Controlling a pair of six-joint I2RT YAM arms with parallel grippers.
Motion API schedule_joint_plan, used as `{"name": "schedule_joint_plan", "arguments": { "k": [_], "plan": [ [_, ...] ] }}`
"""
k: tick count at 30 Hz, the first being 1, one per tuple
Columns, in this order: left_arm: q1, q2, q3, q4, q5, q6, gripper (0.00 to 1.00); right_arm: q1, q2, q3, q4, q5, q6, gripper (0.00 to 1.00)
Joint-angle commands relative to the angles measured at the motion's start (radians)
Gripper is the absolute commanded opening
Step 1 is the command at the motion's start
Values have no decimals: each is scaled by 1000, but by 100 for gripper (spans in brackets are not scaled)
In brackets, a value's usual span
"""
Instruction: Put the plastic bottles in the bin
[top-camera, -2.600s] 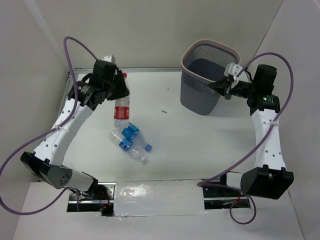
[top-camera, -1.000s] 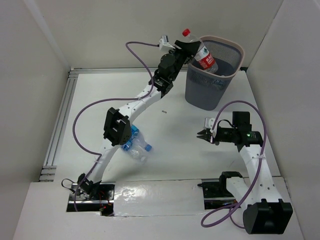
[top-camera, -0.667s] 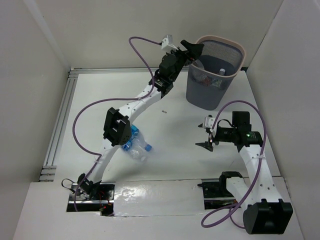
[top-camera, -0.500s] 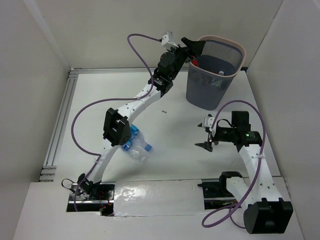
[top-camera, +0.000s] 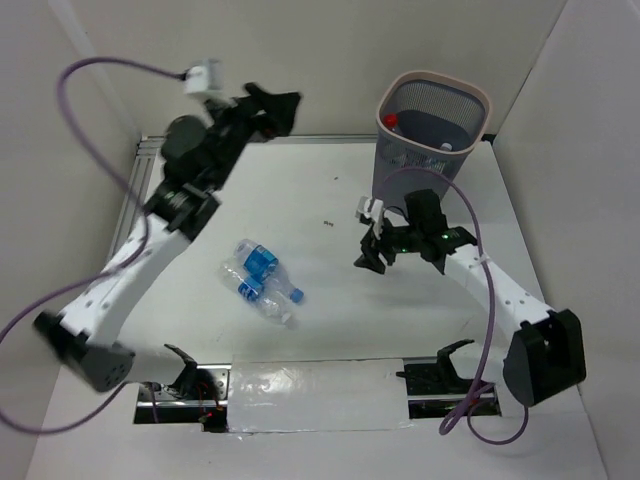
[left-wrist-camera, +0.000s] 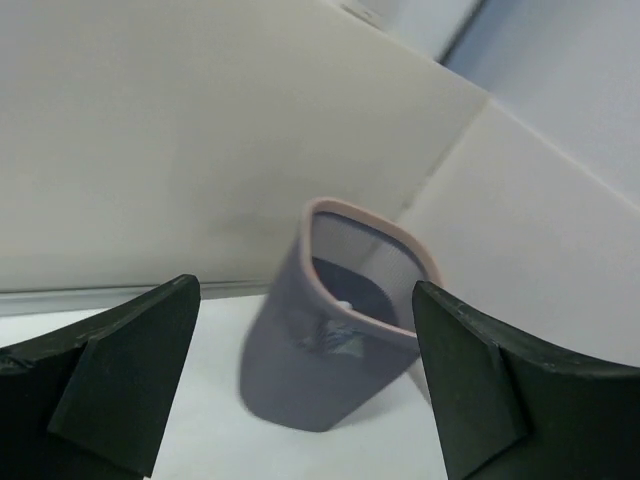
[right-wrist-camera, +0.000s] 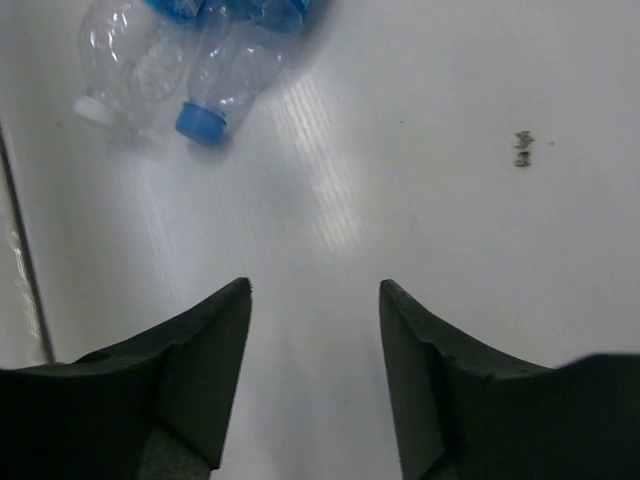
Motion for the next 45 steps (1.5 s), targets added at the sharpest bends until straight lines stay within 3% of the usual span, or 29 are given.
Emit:
{"name": "schedule_joint_plan", "arguments": {
  "k": [1, 5, 10, 14, 21, 30, 34, 36, 37, 40, 43, 45],
  "plan": [
    [84, -227, -312, -233, -59, -2, 100, 94, 116, 106, 195, 124, 250, 59],
    [132, -520, -620, -399, -103, -91, 98, 218, 293, 229, 258, 210, 462, 62],
    [132, -742, -811, -634, -170, -266, 100, 390, 500, 409, 275, 311, 597, 86],
    [123, -851, -880, -804, -171, -358, 100, 450, 695, 574, 235, 333, 634, 95],
    [123, -1040, -958, -861, -171, -400, 100, 487, 859, 670, 215, 397, 594, 100],
    [114, -983, -946, -881, -131, -430, 100, 547, 939, 656, 196, 454, 469, 100],
    [114, -957, -960, -872, -121, -469, 100, 570, 930, 628, 186, 522, 427, 74],
    [114, -936, -983, -872, -111, -499, 100, 550, 913, 615, 186, 542, 427, 55],
    [114, -935, -983, -872, -111, -511, 100, 541, 889, 615, 186, 542, 427, 39],
    [114, -911, -1007, -860, -91, -533, 100, 495, 837, 689, 156, 542, 401, 12],
    [114, -868, -1030, -829, -69, -544, 100, 452, 781, 867, 64, 503, 329, 2],
    [114, -848, -1040, -800, -60, -544, 100, 429, 757, 978, 21, 431, 294, 2]
  ]
}}
